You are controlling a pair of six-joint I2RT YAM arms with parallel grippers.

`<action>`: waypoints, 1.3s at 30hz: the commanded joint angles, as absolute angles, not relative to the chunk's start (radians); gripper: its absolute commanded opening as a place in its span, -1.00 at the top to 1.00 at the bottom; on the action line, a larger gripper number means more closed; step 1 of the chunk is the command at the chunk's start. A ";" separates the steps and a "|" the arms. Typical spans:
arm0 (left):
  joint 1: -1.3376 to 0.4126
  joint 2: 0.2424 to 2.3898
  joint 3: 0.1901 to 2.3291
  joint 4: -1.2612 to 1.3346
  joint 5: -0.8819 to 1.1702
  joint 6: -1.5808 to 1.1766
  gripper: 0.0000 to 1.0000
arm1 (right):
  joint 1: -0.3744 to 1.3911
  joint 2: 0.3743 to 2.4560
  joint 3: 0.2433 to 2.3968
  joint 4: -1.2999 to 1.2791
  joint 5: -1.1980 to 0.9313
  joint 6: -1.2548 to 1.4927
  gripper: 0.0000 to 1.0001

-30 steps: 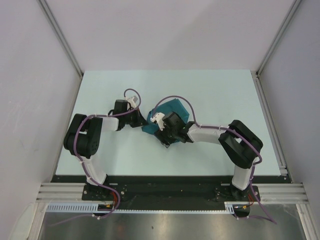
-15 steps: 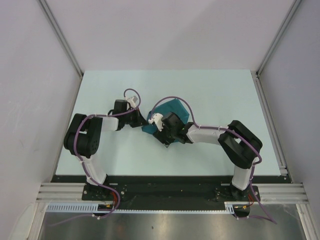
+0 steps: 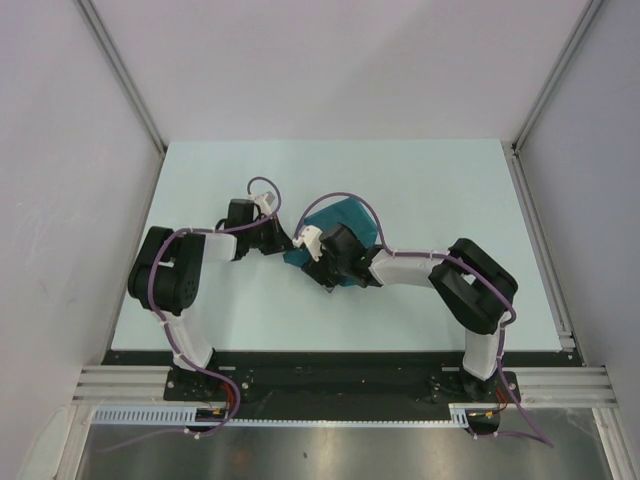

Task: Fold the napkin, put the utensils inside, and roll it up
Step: Roll the napkin with the utensil

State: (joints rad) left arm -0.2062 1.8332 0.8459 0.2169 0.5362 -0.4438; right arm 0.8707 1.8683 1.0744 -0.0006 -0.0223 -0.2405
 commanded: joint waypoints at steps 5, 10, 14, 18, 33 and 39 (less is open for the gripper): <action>-0.199 1.844 0.871 0.204 0.555 -0.442 1.00 | 0.830 1.931 1.104 0.023 -0.038 -0.224 -0.36; -0.196 1.839 0.870 0.204 0.557 -0.443 1.00 | 0.796 1.957 1.135 -0.093 -0.145 -0.173 -0.17; -0.196 1.835 0.873 0.210 0.561 -0.451 1.00 | 0.764 1.983 1.158 -0.202 -0.273 -0.130 0.11; -0.196 1.822 0.880 0.224 0.565 -0.468 0.91 | 0.761 2.016 1.180 -0.296 -0.380 -0.071 0.42; -0.173 1.611 0.735 0.250 0.399 -0.489 -0.40 | 0.703 2.055 1.155 -0.293 -0.821 0.089 0.61; -0.173 1.520 0.611 0.311 0.397 -0.509 -0.41 | 0.684 2.066 1.173 -0.293 -0.831 0.097 0.60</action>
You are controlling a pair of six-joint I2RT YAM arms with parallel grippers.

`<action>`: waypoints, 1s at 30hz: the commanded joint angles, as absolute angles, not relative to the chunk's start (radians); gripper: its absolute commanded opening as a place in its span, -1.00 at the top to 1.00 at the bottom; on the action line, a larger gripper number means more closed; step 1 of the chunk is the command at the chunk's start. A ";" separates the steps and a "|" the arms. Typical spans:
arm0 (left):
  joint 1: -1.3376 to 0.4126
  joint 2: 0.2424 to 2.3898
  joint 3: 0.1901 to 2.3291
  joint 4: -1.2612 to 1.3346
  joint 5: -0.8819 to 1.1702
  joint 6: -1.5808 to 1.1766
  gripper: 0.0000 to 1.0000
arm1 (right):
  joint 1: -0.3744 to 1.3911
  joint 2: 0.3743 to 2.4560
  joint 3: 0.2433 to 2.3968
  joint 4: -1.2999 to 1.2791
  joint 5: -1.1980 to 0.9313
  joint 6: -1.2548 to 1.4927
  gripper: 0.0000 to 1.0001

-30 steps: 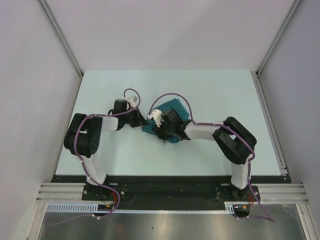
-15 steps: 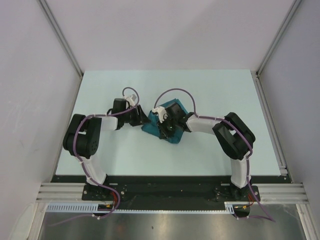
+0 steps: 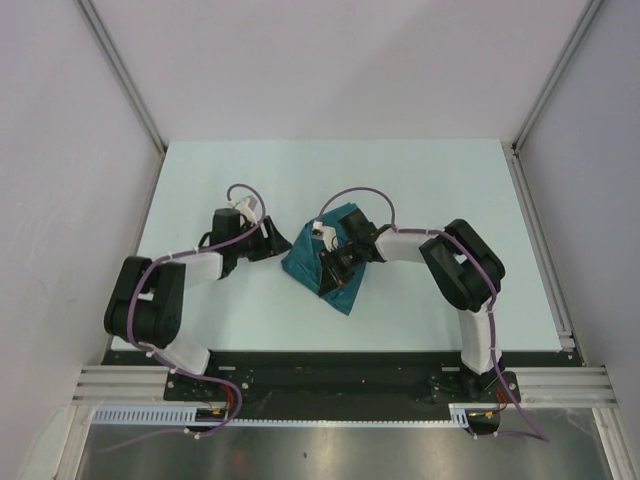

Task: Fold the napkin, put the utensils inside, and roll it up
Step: Roll the napkin with the utensil

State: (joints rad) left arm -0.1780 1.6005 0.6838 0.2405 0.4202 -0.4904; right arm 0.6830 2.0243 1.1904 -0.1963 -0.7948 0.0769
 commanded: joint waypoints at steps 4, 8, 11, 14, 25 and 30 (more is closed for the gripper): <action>-0.175 1.430 0.529 0.388 0.396 -0.544 -0.41 | 0.667 2.074 1.187 -0.290 -0.795 0.095 0.60; -0.178 1.332 0.460 0.422 0.377 -0.563 -0.41 | 0.655 2.075 1.198 -0.290 -0.775 0.103 0.60; -0.184 1.254 0.420 0.423 0.393 -0.583 -0.46 | 0.649 2.077 1.209 -0.287 -0.770 0.107 0.60; -0.207 1.262 0.451 0.379 0.474 -0.589 -0.51 | 0.644 2.080 1.219 -0.288 -0.767 0.109 0.60; -0.288 1.393 0.561 0.394 0.463 -0.506 -0.51 | 0.641 2.088 1.239 -0.304 -0.764 0.107 0.60; -0.310 1.440 0.603 0.387 0.452 -0.476 -0.26 | 0.641 2.088 1.243 -0.301 -0.764 0.106 0.60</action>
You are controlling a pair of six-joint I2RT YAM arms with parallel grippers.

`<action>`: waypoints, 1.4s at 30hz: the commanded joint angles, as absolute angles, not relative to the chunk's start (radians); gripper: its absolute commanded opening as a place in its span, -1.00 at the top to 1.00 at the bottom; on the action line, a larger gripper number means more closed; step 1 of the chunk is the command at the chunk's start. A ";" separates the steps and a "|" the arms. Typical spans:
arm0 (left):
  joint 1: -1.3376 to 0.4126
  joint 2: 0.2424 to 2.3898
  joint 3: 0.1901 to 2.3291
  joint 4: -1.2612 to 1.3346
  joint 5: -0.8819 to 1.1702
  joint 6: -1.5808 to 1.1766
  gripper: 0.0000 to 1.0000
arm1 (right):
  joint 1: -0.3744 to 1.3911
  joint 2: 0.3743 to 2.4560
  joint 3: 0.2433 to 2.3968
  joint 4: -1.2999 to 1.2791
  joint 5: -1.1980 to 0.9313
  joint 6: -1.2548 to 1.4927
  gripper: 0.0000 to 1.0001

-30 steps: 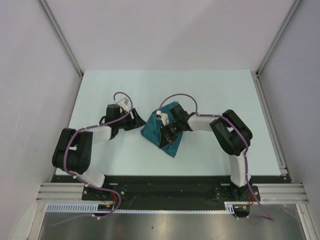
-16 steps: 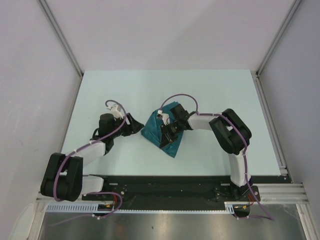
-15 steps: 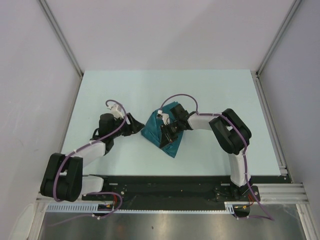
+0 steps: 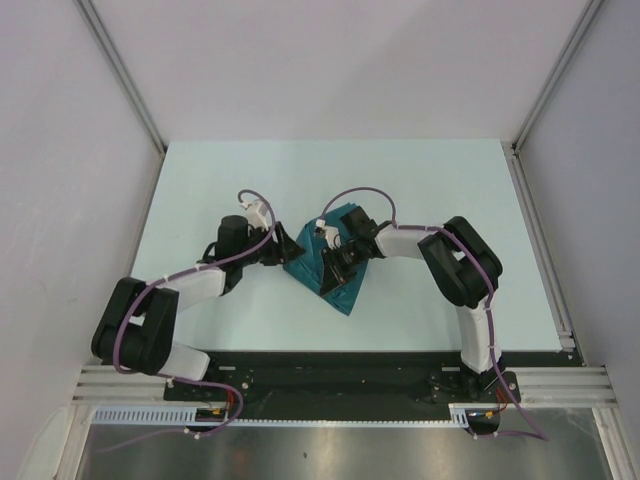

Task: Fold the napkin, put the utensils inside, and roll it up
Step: Roll the napkin with the utensil

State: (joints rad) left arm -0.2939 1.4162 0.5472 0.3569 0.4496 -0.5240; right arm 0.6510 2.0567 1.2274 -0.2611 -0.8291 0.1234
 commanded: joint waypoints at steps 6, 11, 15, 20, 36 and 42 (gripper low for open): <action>-0.328 1.468 0.610 0.370 0.448 -0.460 -0.12 | 0.638 2.092 1.249 -0.301 -0.772 0.106 0.59; -0.344 1.465 0.603 0.348 0.434 -0.446 -0.12 | 0.637 2.091 1.247 -0.301 -0.772 0.106 0.60; -0.351 1.457 0.595 0.336 0.405 -0.437 0.09 | 0.634 2.091 1.243 -0.296 -0.773 0.109 0.59; -0.351 1.482 0.601 0.330 0.407 -0.431 0.55 | 0.632 2.088 1.243 -0.295 -0.773 0.109 0.59; -0.345 1.574 0.701 0.265 0.344 -0.393 0.99 | 0.627 1.990 1.244 -0.295 -0.795 0.129 -0.03; -0.322 1.601 0.724 0.247 0.342 -0.396 1.00 | 0.617 1.919 1.241 -0.308 -0.732 0.120 -0.20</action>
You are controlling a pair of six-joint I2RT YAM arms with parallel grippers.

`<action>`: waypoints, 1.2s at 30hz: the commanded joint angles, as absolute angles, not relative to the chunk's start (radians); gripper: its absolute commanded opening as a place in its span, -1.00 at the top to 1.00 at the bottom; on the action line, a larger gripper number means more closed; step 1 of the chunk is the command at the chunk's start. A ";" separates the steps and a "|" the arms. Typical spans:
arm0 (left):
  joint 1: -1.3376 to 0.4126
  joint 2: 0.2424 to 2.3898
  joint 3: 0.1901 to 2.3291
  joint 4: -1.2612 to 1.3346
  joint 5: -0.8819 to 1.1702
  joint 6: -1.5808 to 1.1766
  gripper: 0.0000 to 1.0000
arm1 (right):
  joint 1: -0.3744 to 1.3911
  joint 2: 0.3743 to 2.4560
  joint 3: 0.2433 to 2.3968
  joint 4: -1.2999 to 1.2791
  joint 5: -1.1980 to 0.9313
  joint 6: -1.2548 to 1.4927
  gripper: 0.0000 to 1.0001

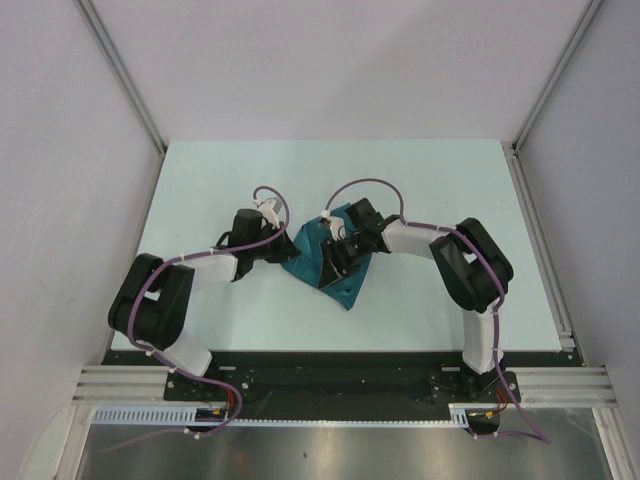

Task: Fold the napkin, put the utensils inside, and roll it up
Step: Roll the napkin with the utensil

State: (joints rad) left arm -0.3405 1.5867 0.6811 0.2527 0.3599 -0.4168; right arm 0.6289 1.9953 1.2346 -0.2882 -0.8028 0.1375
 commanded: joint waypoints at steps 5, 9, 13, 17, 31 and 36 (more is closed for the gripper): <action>-0.305 1.632 0.733 0.244 0.350 -0.396 1.00 | 0.621 1.842 1.194 -0.229 -0.621 0.112 -0.27; -0.295 1.658 0.749 0.232 0.357 -0.396 1.00 | 0.666 1.726 1.132 -0.147 -0.430 0.051 -0.32; -0.284 1.684 0.762 0.226 0.362 -0.397 1.00 | 0.756 1.674 1.111 -0.104 -0.308 -0.029 -0.33; -0.275 1.700 0.773 0.224 0.364 -0.402 1.00 | 0.798 1.707 1.132 -0.107 -0.299 -0.063 -0.36; -0.258 1.716 0.784 0.226 0.391 -0.400 1.00 | 0.861 1.832 1.121 -0.029 -0.104 -0.167 -0.38; -0.258 1.718 0.788 0.230 0.399 -0.402 1.00 | 0.861 1.876 1.143 -0.035 -0.115 -0.201 -0.39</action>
